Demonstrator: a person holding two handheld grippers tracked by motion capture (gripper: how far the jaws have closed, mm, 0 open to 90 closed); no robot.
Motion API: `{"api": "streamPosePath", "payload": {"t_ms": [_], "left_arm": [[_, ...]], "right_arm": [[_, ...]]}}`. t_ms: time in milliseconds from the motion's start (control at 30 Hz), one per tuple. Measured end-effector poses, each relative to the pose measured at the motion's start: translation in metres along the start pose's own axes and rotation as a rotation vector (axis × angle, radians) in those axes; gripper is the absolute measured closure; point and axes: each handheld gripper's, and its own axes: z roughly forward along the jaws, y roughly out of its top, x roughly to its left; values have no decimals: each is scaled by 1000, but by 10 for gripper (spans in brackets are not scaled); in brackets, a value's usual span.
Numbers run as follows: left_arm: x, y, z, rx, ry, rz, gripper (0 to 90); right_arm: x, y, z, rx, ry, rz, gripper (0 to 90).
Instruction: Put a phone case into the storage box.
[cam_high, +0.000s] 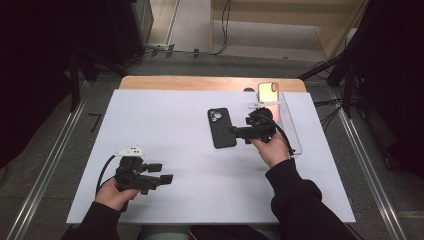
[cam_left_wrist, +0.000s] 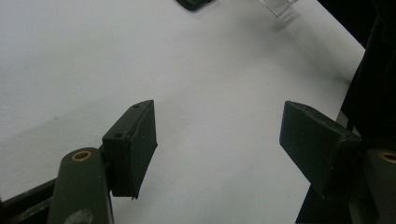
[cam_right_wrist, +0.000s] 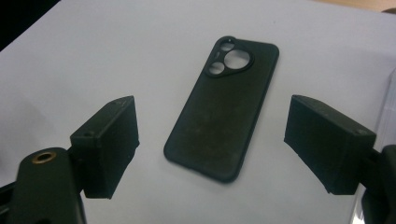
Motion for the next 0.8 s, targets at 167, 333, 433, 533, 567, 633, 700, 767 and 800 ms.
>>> {"api": "streamPosePath", "payload": {"t_ms": [167,333,433,533,567,633,700,767,800], "left_arm": [[0,1,2,7,-1,2,273],[1,3,3,10,-5,1,273],[1,3,2,7,-3,6,273],[2,4,3,-1,-10,7,273],[2,5,3,-1,-7,6,273],[2,5,3,0,-8,8,273],[3,5,4,6,-7,11,273],[4,5,4,5,-9,11,273],[4,6,4,2,-12,6,273]], "right_arm": [[-1,10,10,-4,-13,15,160],[1,16,23,-10,-21,34,160],[3,21,30,-9,-30,22,148],[5,25,36,-11,-32,29,148],[6,26,38,-16,-16,42,148],[7,28,42,-26,-7,53,148],[10,30,47,-19,-34,35,146],[12,32,51,-24,-58,23,64],[12,33,52,-25,-59,19,37]]}}
